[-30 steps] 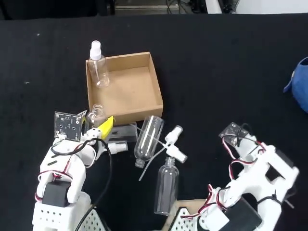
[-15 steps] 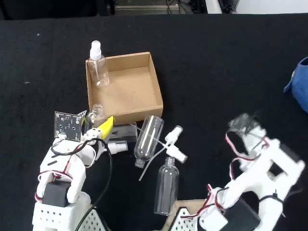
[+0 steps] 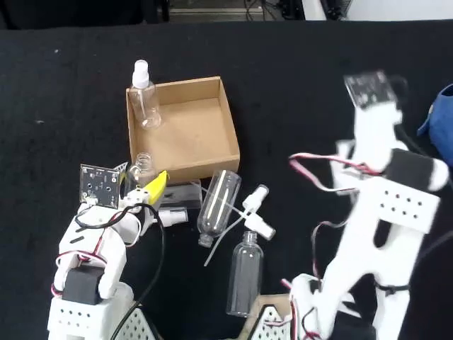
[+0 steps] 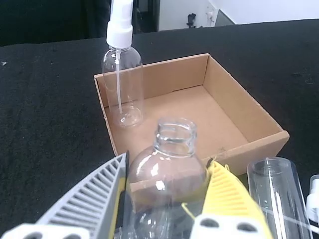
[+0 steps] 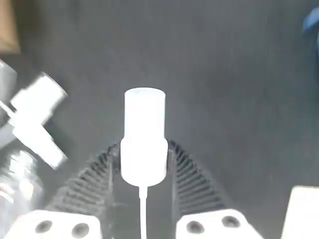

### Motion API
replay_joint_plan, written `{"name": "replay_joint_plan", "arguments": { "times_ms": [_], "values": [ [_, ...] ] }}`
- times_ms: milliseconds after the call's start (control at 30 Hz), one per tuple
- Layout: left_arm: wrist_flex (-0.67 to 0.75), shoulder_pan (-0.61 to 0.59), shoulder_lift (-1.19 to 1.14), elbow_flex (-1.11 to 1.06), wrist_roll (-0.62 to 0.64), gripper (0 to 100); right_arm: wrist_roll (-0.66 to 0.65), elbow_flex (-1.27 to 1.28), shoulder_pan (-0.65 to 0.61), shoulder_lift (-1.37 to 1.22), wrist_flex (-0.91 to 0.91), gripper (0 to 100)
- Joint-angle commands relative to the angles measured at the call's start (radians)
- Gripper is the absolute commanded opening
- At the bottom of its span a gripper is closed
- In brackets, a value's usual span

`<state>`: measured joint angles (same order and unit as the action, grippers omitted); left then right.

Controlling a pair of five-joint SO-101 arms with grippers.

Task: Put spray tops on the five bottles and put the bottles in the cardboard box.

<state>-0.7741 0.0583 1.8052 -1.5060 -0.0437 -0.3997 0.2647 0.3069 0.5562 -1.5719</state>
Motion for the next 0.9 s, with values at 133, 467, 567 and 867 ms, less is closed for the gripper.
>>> {"name": "replay_joint_plan", "arguments": {
  "times_ms": [133, 467, 567, 867],
  "values": [
    [0.402, -0.002, 0.003, -0.142, 0.009, 3, 0.390, -0.369, -0.511, 0.054, 0.092, 1.1],
    [0.565, -0.012, 0.005, -0.193, 0.008, 3, 0.519, -0.314, -0.779, 0.054, 0.578, 1.1],
    [0.565, -0.012, 0.003, -0.193, 0.008, 3, 0.519, -0.274, -0.806, 0.054, 0.753, 1.1],
    [0.565, -0.007, 0.003, -0.193, 0.008, 3, 0.517, -0.104, -0.818, 0.061, 1.117, 1.1]
  ]
}}
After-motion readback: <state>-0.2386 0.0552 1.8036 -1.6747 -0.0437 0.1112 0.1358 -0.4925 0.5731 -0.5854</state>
